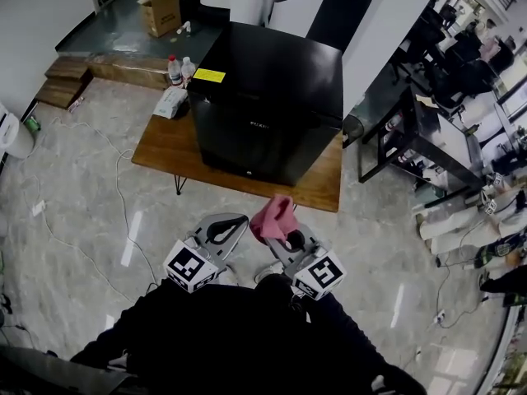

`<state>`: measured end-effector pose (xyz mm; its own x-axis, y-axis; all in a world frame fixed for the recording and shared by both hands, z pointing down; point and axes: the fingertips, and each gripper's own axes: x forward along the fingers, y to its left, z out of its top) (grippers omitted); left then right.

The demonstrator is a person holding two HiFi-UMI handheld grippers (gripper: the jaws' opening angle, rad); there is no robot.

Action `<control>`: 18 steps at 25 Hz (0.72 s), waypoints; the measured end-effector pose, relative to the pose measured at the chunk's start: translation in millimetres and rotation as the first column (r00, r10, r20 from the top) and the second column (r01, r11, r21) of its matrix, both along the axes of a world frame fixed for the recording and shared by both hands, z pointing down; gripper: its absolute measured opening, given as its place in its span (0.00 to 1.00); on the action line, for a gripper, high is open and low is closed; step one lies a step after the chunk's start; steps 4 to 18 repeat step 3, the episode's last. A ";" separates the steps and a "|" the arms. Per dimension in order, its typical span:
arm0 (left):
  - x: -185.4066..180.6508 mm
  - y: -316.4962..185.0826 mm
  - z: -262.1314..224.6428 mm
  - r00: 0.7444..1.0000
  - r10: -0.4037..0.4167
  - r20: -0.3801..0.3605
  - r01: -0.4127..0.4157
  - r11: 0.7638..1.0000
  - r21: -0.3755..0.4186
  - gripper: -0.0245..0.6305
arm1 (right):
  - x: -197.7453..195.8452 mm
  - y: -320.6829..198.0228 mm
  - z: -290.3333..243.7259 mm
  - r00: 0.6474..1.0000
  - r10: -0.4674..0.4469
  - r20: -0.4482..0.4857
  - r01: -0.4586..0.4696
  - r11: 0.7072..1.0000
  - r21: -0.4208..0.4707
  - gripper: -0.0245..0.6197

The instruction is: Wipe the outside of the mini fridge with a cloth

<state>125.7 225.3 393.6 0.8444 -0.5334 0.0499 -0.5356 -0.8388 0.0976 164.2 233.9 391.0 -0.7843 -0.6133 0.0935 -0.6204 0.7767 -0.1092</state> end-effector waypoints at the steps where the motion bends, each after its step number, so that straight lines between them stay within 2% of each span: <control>1: 0.9 -0.6 0.2 1.000 0.002 0.000 -0.002 1.000 -0.001 0.05 | 0.6 -0.2 0.1 1.000 0.003 0.003 -0.003 1.000 -0.003 0.13; 18: 2.8 -1.0 0.8 1.000 0.006 0.000 -0.006 1.000 -0.004 0.05 | 1.7 -0.3 0.9 1.000 0.009 0.006 -0.009 1.000 -0.010 0.13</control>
